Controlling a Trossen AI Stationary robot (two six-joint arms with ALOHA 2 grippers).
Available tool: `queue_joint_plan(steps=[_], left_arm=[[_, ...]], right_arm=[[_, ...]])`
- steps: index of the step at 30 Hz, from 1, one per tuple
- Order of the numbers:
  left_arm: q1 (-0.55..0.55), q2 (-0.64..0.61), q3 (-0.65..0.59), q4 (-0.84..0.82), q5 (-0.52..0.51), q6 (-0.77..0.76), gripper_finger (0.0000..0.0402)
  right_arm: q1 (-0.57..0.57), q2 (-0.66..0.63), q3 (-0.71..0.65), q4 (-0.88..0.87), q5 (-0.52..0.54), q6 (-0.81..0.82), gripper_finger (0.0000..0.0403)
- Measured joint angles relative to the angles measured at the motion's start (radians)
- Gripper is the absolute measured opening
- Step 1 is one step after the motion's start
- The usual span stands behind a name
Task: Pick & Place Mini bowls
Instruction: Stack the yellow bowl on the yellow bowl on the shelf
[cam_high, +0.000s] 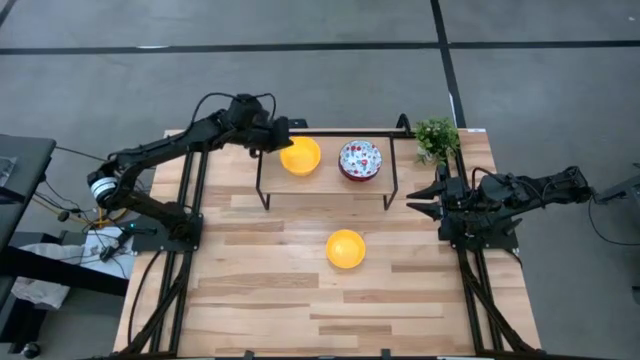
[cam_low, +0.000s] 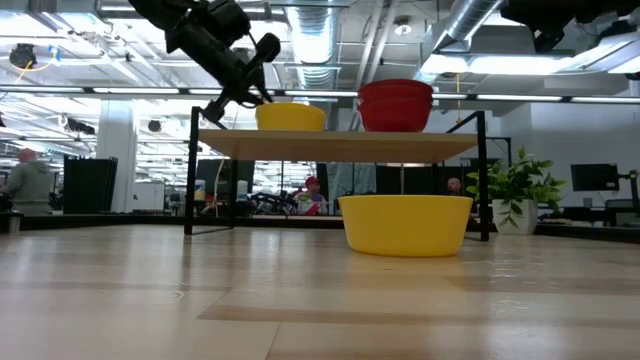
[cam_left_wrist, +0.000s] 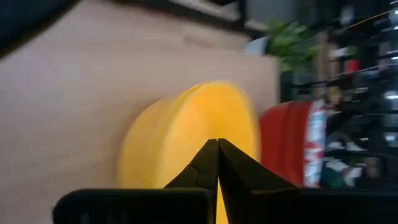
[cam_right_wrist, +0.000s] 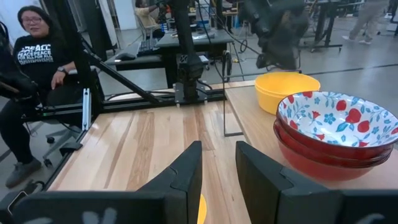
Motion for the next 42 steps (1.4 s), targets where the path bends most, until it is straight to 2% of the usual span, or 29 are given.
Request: queue_joint_plan(steps=[6, 11, 14, 17, 21, 24, 29, 35, 38, 42], left_arm=[[-0.019, -0.098, 0.001, 0.17, -0.002, -0.004, 0.0008], [-0.195, -0.199, 0.001, 0.182, -0.043, 0.209, 0.0008], [-0.364, -0.228, 0.001, 0.182, -0.143, 0.284, 0.0008], [-0.54, -0.224, 0.002, 0.181, -0.285, 0.299, 0.0008], [-0.735, -0.167, 0.002, 0.18, -0.495, 0.373, 0.0008], [-0.832, -0.102, 0.002, 0.181, -0.617, 0.426, 0.0008], [-0.897, 0.025, 0.002, 0.181, -0.695, 0.449, 0.0008], [-0.907, 0.143, 0.002, 0.179, -0.701, 0.445, 0.0008], [-0.908, 0.18, 0.002, 0.18, -0.7, 0.392, 0.0008], [-0.939, 0.197, 0.002, 0.136, -0.702, 0.343, 0.0008]], right_arm=[[0.0, 0.0, 0.0, 0.0, 0.0, 0.0, 0.0088], [0.0, 0.0, 0.0, 0.0, 0.019, 0.0, 0.0088], [0.0, 0.0, 0.0, 0.0, 0.023, 0.0, 0.0088], [0.0, 0.0, 0.0, 0.0, 0.022, 0.0, 0.0088], [0.0, 0.0, 0.0, 0.0, 0.022, 0.0, 0.0088], [0.0, 0.0, 0.0, 0.0, 0.022, 0.001, 0.0088], [0.0, 0.0, 0.0, 0.0, 0.022, 0.001, 0.0088], [0.0, 0.0, 0.0, 0.0, 0.019, 0.001, 0.0088], [0.0, 0.0, 0.0, 0.006, 0.018, 0.008, 0.0088], [0.002, 0.002, 0.0, 0.057, 0.015, 0.123, 0.0088]])
